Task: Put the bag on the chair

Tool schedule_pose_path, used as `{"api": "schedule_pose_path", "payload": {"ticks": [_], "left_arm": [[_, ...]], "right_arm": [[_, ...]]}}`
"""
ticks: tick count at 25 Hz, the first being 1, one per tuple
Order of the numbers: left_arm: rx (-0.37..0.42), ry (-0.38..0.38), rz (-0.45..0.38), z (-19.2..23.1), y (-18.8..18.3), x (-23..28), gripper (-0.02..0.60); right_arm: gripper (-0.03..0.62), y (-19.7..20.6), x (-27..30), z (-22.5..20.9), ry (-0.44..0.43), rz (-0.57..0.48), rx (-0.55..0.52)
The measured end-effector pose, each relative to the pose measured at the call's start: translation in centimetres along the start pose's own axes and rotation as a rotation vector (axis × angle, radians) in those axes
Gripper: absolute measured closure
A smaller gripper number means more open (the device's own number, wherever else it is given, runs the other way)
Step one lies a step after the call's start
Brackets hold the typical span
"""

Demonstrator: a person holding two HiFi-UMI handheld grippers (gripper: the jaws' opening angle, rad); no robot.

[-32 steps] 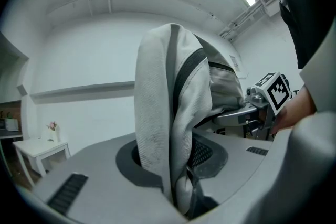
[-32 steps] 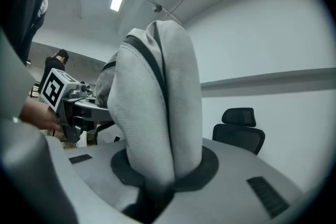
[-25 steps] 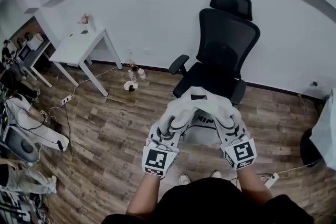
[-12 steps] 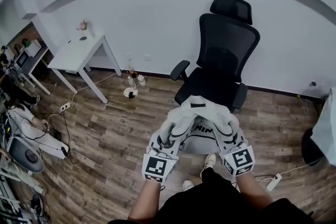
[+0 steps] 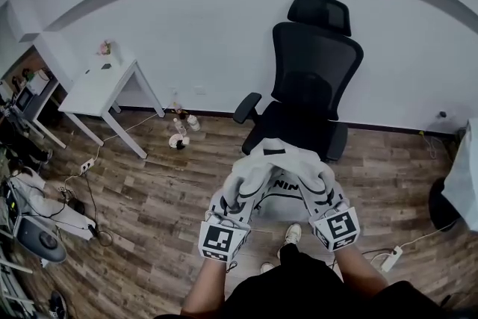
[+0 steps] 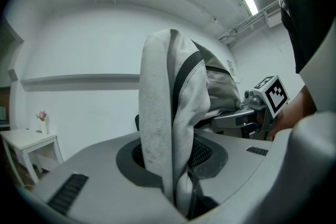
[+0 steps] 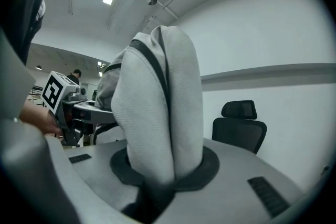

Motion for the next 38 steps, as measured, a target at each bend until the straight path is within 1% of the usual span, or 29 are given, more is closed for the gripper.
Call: {"api": "schedule_pose_path", "payload": {"ticks": [8, 12, 17, 20, 24, 32, 35, 38], "left_arm": [[0.014, 0.024, 0.001, 2.1, -0.3, 3.8, 0.469], [-0.002, 0.032, 0.009, 3.2, -1.2, 7.0, 0.469], [-0.002, 0.035, 0.023, 4.1, -1.8, 10.2, 0.469], [-0.002, 0.039, 0.043, 4.4, -1.6, 12.2, 0.469], [0.005, 0.036, 0.053, 4.5, -2.3, 15.0, 0.469], [0.022, 0.023, 0.059, 4.7, -3.9, 18.8, 0.469], [0.032, 0.018, 0.06, 4.8, -4.6, 20.5, 0.469], [0.033, 0.009, 0.066, 5.7, -5.4, 22.3, 0.469]], "right_arm": [[0.497, 0.0, 3.2, -2.4, 0.016, 0.007, -0.005], [0.497, -0.5, 5.4, -5.1, 0.014, 0.015, -0.007], [0.499, -0.6, 7.4, -7.7, 0.017, 0.028, -0.004], [0.499, -0.5, 8.4, -9.3, 0.013, 0.027, -0.002], [0.499, -0.3, 9.7, -11.9, 0.008, 0.023, 0.013], [0.499, -0.1, 11.6, -15.6, -0.008, 0.0, 0.022], [0.499, -0.3, 12.2, -17.3, -0.019, -0.008, 0.009], [0.499, -1.0, 13.8, -18.8, -0.026, -0.013, 0.008]]}}
Point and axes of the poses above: the fingertips, and each gripper's own axes: x forward along the fingers, z to its left, y out of its underside, the point moved 5 cm from there along -x, backward along the fingers, and after that the axes turned 11 degrees about z, right-handed, at the moved point
